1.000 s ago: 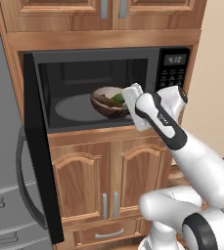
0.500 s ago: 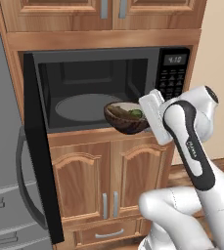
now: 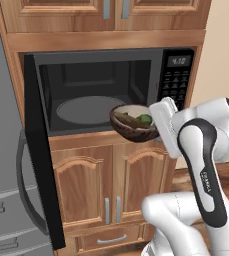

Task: The microwave is finished heating the fish and avocado. Take the bowl containing the food and place it on the dining counter.

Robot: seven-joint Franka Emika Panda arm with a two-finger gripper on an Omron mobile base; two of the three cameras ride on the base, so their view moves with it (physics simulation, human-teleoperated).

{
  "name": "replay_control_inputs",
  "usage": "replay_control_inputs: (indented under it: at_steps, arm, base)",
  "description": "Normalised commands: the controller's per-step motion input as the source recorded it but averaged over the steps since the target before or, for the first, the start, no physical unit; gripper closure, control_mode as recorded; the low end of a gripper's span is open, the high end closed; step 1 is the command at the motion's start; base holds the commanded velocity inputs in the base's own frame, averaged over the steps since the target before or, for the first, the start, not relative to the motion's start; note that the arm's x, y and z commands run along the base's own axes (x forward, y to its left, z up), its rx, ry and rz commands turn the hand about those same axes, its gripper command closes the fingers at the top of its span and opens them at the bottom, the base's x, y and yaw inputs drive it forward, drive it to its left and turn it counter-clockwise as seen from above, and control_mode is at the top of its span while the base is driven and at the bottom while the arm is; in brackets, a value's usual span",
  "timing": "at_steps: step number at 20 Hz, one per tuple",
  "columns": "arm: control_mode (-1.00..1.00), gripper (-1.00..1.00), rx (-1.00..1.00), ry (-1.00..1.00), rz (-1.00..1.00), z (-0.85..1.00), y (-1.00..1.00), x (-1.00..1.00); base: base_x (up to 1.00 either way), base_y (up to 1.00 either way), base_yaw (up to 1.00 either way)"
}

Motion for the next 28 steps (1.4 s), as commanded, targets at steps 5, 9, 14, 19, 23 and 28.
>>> replay_control_inputs:
  at_steps: [5, 9, 14, 19, 23, 28]
  arm:
    - [-1.00, 1.00, 0.00, 0.00, 0.00, 0.00, 0.00, 0.00]
    - [-1.00, 1.00, 0.00, 0.00, 0.00, 0.00, 0.00, 0.00]
    - [1.00, 1.00, 0.00, 0.00, 0.00, 0.00, 0.00, 0.00]
    - [1.00, 1.00, 0.00, 0.00, 0.00, 0.00, 0.00, 0.00]
    - [1.00, 1.00, 0.00, 0.00, 0.00, 0.00, 0.00, 0.00]
    - [1.00, 1.00, 0.00, 0.00, 0.00, 0.00, 0.00, 0.00]
  base:
    - [0.00, 0.00, 0.00]
    - [0.00, 0.00, 0.00]
    - [0.00, 0.00, 0.00]
    - [-0.07, -0.57, 0.15]
    - [-0.32, -0.70, 0.47]
    - [-0.58, -0.24, 0.82]
